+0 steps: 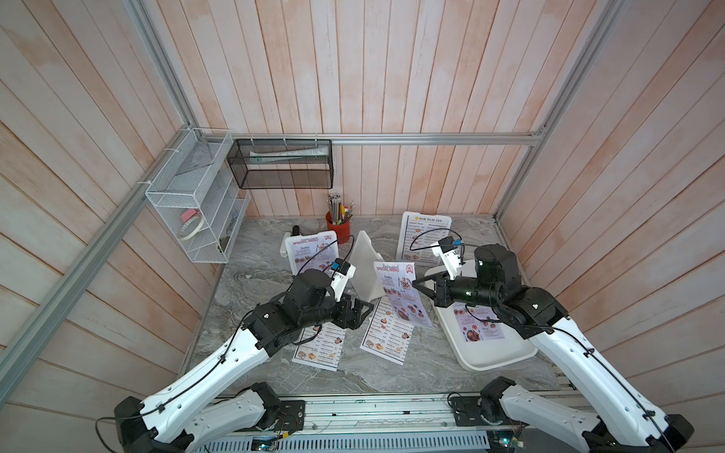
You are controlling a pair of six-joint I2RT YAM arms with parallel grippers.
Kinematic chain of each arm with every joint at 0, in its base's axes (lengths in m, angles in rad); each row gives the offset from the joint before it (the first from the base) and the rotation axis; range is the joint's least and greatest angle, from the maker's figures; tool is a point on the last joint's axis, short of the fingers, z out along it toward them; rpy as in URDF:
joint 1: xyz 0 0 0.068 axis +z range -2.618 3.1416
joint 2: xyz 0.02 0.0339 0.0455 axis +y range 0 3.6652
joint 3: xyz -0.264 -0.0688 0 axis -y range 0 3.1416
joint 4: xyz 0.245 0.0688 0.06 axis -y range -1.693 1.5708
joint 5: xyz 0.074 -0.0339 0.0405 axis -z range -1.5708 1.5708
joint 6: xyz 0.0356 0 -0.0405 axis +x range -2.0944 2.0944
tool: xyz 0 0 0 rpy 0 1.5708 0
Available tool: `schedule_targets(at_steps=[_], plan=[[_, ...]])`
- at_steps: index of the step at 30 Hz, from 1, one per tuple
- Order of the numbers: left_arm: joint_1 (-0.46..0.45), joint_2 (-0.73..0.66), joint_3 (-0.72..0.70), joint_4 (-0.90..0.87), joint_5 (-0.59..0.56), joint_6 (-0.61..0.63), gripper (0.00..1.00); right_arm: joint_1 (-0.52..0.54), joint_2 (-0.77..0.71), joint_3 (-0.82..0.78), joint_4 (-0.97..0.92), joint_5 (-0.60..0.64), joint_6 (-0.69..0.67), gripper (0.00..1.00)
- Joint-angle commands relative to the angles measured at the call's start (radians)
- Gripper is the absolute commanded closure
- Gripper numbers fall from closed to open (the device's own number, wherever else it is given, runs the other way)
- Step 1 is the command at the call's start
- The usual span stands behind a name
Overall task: Replace the menus in the menu holders
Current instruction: Pick up the menu from the center of the board.
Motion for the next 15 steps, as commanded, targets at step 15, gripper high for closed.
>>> schedule_targets(at_steps=[15], plan=[[0.182,0.205,0.123,0.354,0.484,0.174,0.11,-0.072,0.086,0.189,0.070,-0.263,0.025,1.00]])
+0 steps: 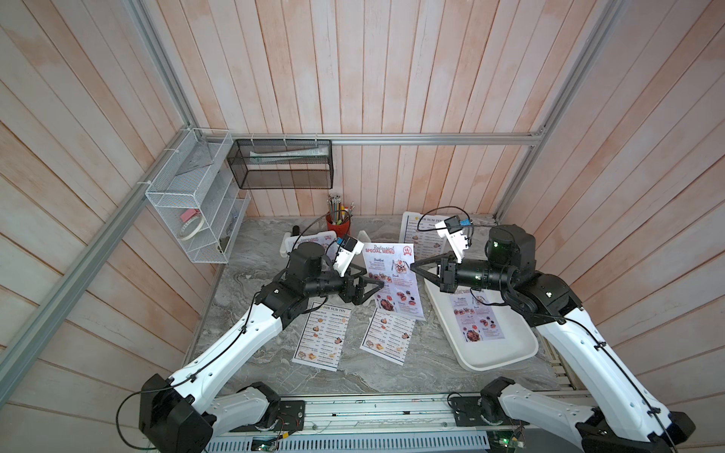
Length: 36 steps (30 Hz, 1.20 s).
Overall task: Replace the menus in the menu holders
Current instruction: Pick up the menu from the center of the board.
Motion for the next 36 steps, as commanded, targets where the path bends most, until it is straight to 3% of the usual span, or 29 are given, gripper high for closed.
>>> schedule_targets(at_steps=[1,7,17,28,36], plan=[[0.015,0.026,0.050,0.068,0.101,0.035,0.11,-0.035,0.015,0.014,0.050,-0.094,0.025,1.00],[0.023,0.050,0.064,0.127,0.204,0.019,0.12,-0.086,0.041,-0.007,0.094,-0.131,0.025,1.00],[0.054,0.037,0.050,0.154,0.247,-0.002,0.18,-0.168,0.068,-0.031,0.130,-0.178,-0.003,1.00],[0.072,0.011,0.009,0.267,0.298,-0.080,0.22,-0.192,0.063,-0.036,0.143,-0.195,-0.079,1.00],[0.089,0.025,0.007,0.242,0.289,-0.085,0.19,-0.198,0.001,-0.069,0.300,-0.311,0.002,1.00]])
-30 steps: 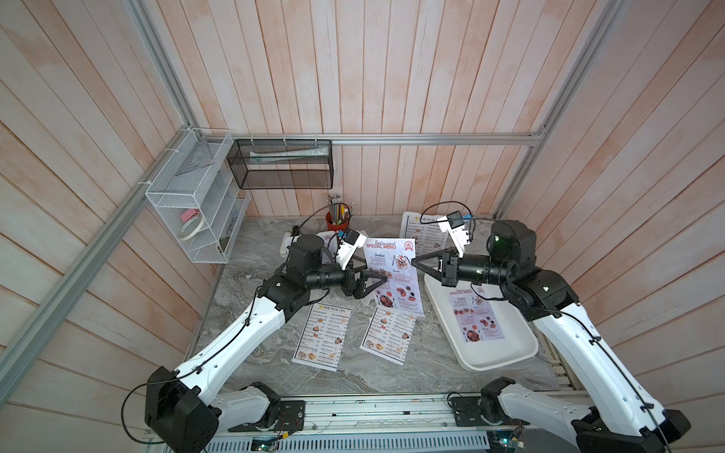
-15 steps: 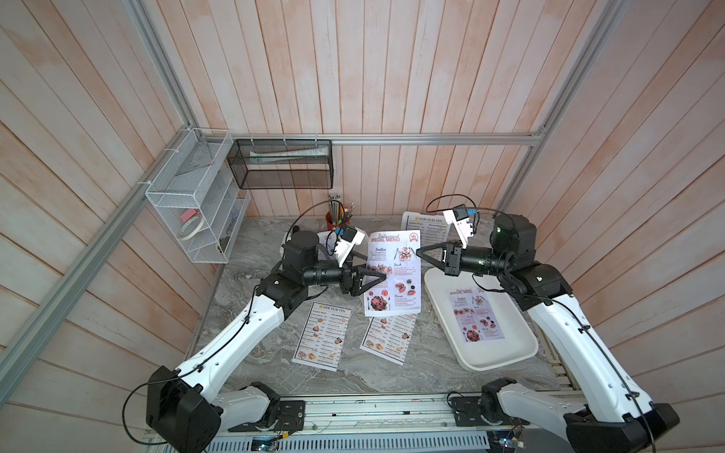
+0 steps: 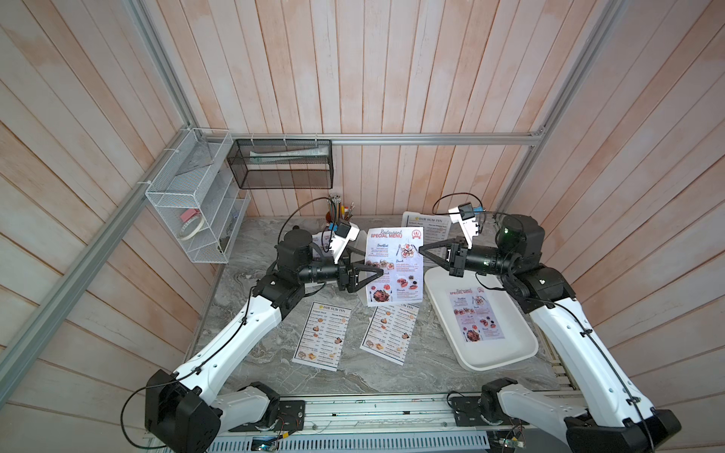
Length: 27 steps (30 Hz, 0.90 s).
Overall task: Replace the menus in the menu holders
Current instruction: Pick up the menu from the center of the board.
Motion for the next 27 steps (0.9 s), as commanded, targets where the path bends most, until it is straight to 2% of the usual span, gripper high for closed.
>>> schedule_targets(at_steps=[1,7,18,27], plan=[[0.005,-0.001,-0.020,0.028,0.023,-0.018,0.19,-0.002,-0.033,-0.009,0.091,-0.078,0.031,1.00],[0.005,0.021,-0.019,0.077,0.047,-0.044,0.17,0.014,-0.037,-0.008,0.136,-0.108,0.066,1.00],[0.033,0.060,0.027,0.053,0.045,-0.001,0.15,0.035,-0.020,-0.004,0.184,-0.151,0.114,1.00],[0.047,0.057,0.035,0.134,0.158,-0.040,0.16,0.036,-0.002,-0.019,0.197,-0.147,0.122,1.00]])
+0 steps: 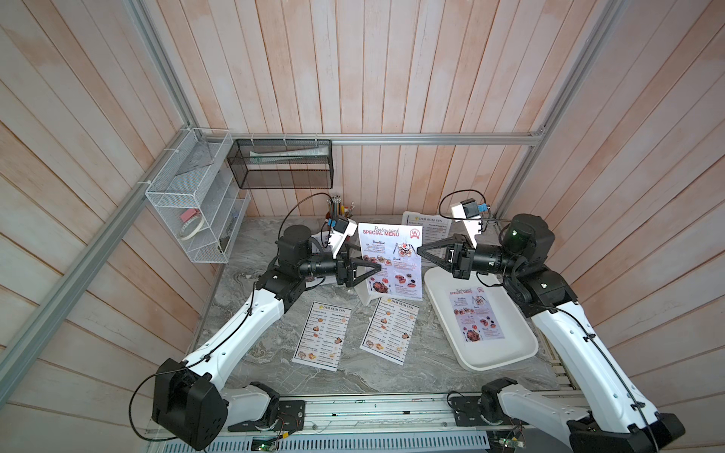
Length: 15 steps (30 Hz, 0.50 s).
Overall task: Replace the menus in the menu holders
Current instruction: Pick up the menu from the center of the board.
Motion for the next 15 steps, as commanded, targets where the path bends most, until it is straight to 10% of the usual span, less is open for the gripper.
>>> schedule_targets(at_steps=[1,15], plan=[[0.001,-0.001,0.018,0.091,0.094,-0.038,0.16,0.004,0.010,-0.019,0.054,-0.021,0.018,1.00],[0.001,-0.025,-0.017,0.153,0.115,-0.089,0.39,-0.007,0.062,-0.004,0.025,0.010,-0.045,1.00]])
